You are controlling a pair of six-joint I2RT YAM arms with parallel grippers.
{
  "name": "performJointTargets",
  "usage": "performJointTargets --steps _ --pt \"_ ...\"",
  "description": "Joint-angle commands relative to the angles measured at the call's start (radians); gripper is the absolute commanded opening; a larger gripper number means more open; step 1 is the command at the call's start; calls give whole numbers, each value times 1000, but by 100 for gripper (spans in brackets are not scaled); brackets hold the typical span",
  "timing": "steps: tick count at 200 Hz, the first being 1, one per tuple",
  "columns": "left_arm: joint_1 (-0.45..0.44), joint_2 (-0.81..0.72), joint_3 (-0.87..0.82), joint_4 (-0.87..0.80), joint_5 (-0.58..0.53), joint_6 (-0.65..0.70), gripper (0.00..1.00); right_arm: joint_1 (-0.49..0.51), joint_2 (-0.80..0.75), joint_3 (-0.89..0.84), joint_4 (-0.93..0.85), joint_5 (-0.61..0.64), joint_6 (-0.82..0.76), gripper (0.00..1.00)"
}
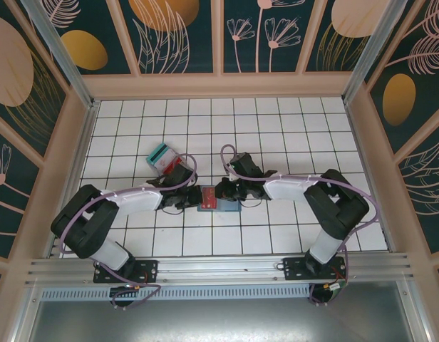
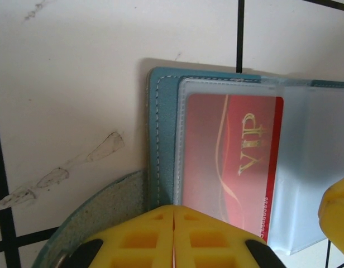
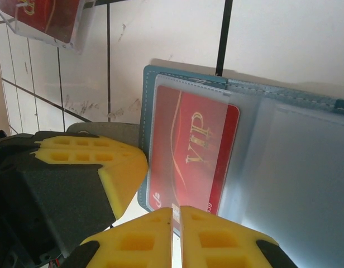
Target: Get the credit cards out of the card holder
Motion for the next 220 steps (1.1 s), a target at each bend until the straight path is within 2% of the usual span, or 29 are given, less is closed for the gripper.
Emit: performJointTargets --steps 1,121,220 --pt "2 -3 -18 14 -9 3 10 5 33 34 -37 -8 11 13" --pt "2 14 -41 35 11 -19 9 5 88 41 -94 14 21 16" --pt "3 24 -38 49 40 -21 10 5 116 42 -31 -44 15 16"
